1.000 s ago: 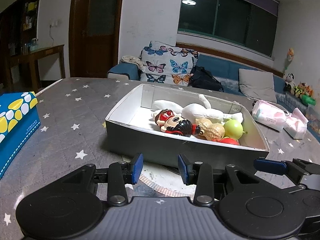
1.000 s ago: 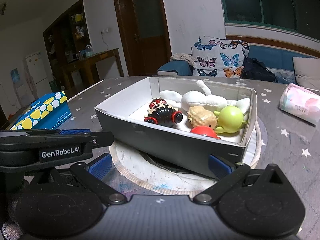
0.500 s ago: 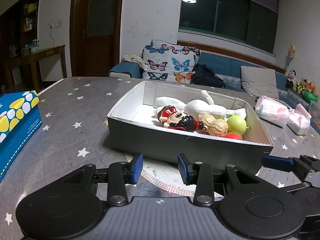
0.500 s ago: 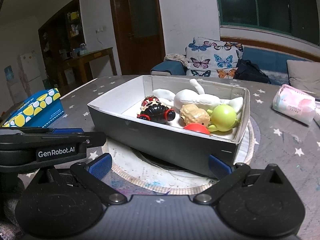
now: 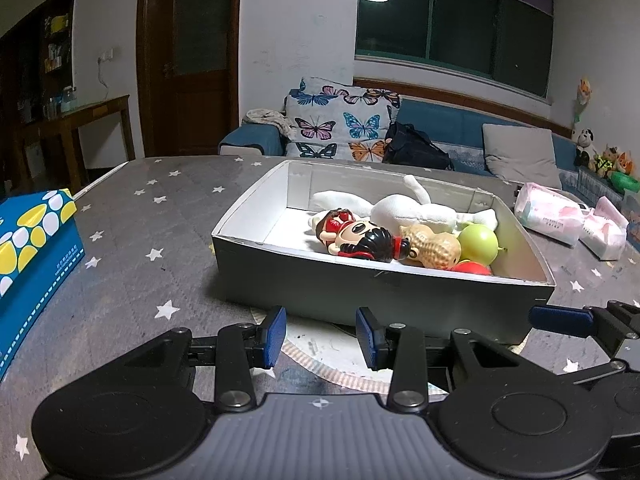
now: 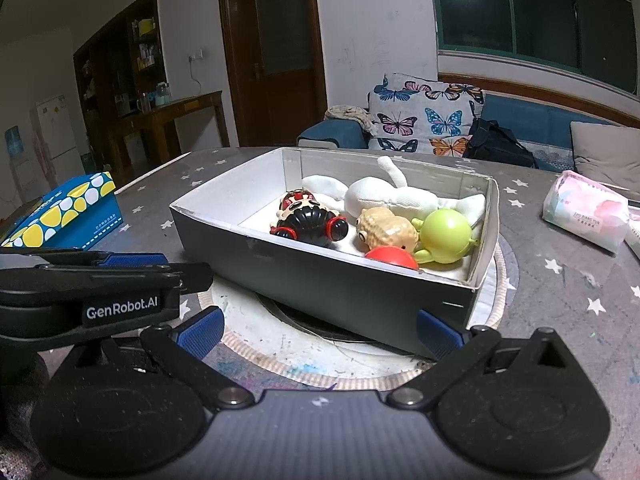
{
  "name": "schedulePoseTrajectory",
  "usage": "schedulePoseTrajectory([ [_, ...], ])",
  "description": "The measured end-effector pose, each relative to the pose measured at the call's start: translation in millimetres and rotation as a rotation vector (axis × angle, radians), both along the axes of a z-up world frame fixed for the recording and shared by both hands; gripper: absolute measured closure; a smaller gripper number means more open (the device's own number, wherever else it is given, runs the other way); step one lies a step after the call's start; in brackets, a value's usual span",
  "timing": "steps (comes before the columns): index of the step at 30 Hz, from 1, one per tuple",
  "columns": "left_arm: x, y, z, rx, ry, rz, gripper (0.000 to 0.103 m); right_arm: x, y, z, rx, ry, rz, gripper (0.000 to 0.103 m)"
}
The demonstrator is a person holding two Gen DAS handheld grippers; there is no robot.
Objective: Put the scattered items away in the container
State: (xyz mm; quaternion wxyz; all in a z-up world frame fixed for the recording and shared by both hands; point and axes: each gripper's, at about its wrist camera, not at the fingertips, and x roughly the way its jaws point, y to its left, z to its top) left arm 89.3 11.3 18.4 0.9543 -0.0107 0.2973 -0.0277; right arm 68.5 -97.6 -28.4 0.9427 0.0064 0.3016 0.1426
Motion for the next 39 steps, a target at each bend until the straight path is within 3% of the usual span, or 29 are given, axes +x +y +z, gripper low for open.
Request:
schedulePoseTrajectory([
  [39,21,-14,1,0.062,0.003,-0.013,0.062,15,-8,-1,-0.031,0.057,-0.139,0.000],
])
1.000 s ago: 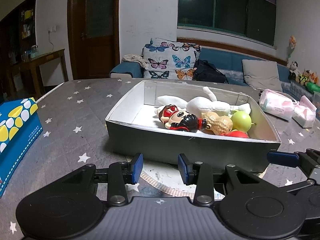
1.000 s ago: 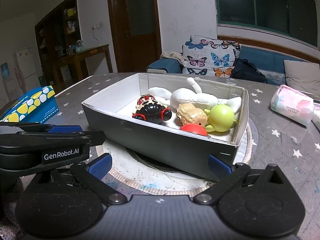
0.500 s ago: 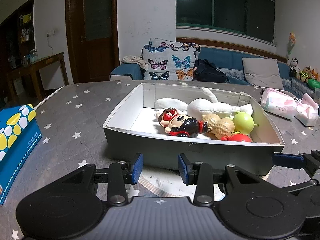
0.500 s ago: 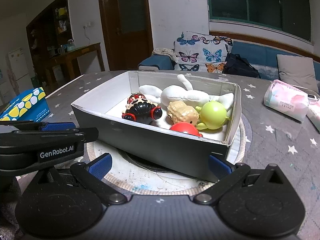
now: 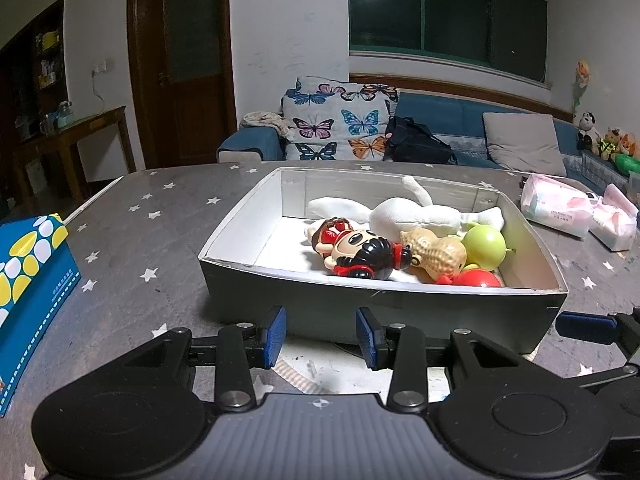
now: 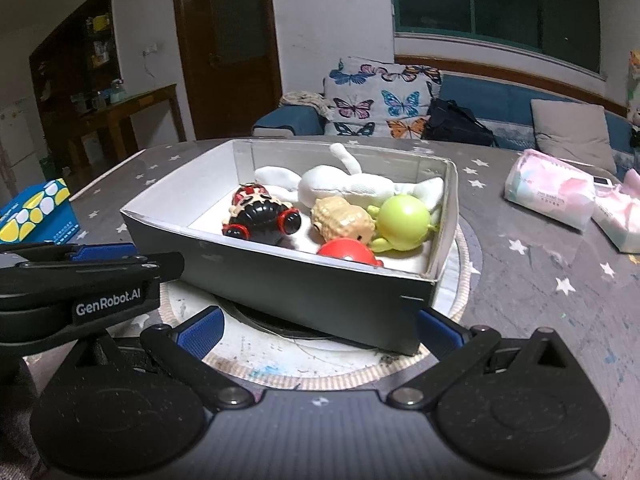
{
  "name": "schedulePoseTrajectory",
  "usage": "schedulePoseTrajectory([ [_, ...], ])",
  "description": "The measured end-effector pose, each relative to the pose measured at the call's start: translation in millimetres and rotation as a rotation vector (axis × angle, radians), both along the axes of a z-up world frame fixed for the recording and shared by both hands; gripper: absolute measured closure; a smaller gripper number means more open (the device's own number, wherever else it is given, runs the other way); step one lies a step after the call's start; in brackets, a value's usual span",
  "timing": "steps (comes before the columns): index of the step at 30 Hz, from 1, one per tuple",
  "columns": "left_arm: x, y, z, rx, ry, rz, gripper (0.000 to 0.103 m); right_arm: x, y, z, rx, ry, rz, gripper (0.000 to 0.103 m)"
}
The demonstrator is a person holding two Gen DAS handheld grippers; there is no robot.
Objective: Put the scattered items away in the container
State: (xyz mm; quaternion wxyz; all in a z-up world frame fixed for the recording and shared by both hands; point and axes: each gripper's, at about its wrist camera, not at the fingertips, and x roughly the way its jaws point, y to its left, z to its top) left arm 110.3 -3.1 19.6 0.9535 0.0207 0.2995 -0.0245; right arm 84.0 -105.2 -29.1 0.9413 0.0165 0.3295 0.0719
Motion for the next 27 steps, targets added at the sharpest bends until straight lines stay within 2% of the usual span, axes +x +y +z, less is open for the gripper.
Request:
schedulePoseTrajectory([
  [27,2.5,0.7,3.1,0.008,-0.004,0.017,0.062,1.8,3.5,1.7,0.010,0.005,-0.032,0.000],
])
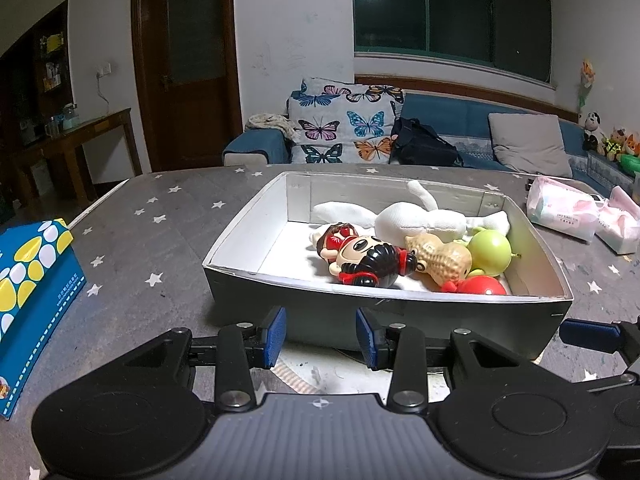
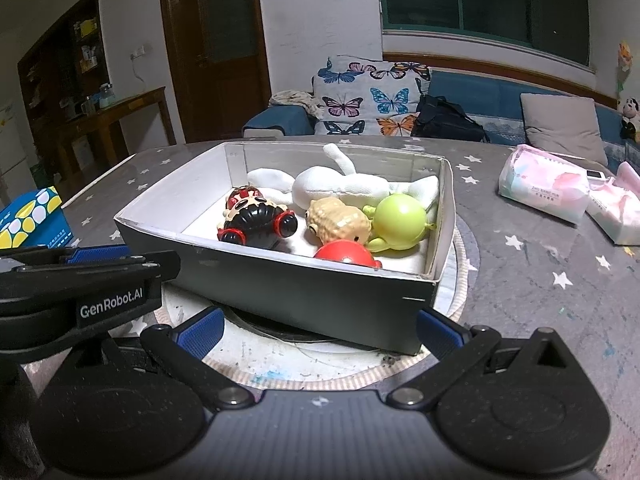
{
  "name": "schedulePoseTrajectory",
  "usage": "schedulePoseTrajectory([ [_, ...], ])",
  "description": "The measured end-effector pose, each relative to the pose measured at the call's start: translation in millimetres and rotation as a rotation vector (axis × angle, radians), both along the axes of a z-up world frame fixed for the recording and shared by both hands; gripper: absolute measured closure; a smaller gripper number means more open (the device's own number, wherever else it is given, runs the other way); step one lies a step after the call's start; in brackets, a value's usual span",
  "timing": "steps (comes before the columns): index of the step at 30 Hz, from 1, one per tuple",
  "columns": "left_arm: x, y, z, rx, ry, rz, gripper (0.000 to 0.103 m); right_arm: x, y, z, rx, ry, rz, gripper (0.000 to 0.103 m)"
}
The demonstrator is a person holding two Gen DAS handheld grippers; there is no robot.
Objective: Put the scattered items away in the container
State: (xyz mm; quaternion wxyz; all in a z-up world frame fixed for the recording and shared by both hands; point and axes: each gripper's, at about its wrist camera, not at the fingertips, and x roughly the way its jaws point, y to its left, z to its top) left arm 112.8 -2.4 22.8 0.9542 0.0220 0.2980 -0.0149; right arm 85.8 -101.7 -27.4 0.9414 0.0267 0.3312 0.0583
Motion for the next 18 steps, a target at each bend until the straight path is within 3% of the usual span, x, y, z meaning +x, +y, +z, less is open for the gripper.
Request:
schedulePoseTrajectory([
  [18,3.4,-4.3,1.1,0.007,-0.004,0.002,0.062,3.0,-2.9,-0.7,0.012,0.006,-0.013,0.000],
])
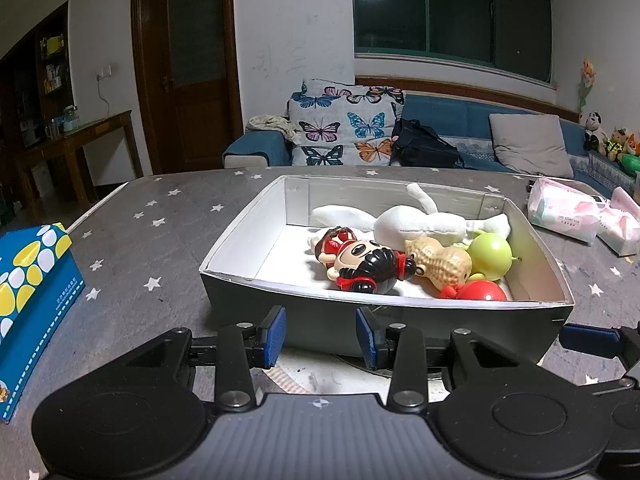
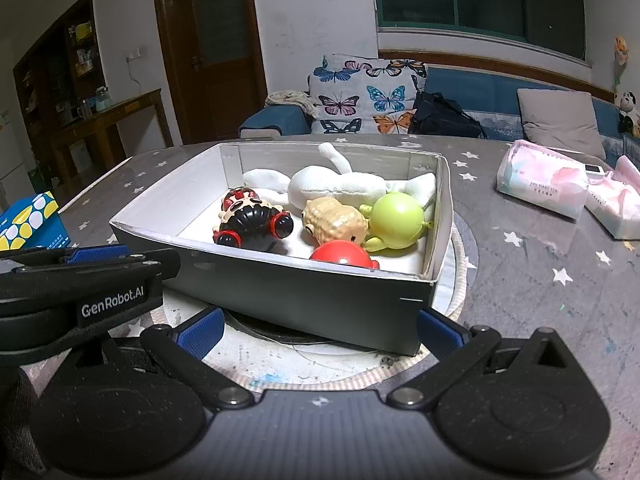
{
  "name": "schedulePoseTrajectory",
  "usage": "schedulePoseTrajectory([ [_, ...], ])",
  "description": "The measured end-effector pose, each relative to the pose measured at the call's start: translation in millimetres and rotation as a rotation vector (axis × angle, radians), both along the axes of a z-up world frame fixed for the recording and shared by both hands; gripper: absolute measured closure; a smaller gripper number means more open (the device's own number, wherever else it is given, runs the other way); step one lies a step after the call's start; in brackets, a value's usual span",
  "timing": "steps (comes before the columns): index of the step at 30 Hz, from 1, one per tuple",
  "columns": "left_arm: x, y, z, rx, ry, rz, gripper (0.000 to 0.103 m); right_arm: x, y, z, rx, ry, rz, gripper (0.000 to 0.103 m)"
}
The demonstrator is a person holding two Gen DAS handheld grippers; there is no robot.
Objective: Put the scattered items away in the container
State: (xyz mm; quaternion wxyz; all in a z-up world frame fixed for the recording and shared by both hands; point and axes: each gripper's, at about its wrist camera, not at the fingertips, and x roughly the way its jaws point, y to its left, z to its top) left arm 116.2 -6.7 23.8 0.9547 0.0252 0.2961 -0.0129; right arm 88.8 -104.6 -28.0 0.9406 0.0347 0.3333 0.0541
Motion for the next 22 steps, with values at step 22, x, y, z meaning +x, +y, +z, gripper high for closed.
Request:
schedulePoseTrajectory([
  [22,14,-6,-9,0.018,0.043,-0.005,0.067,6,1,-6,0.013,0.032,0.000,0.000],
])
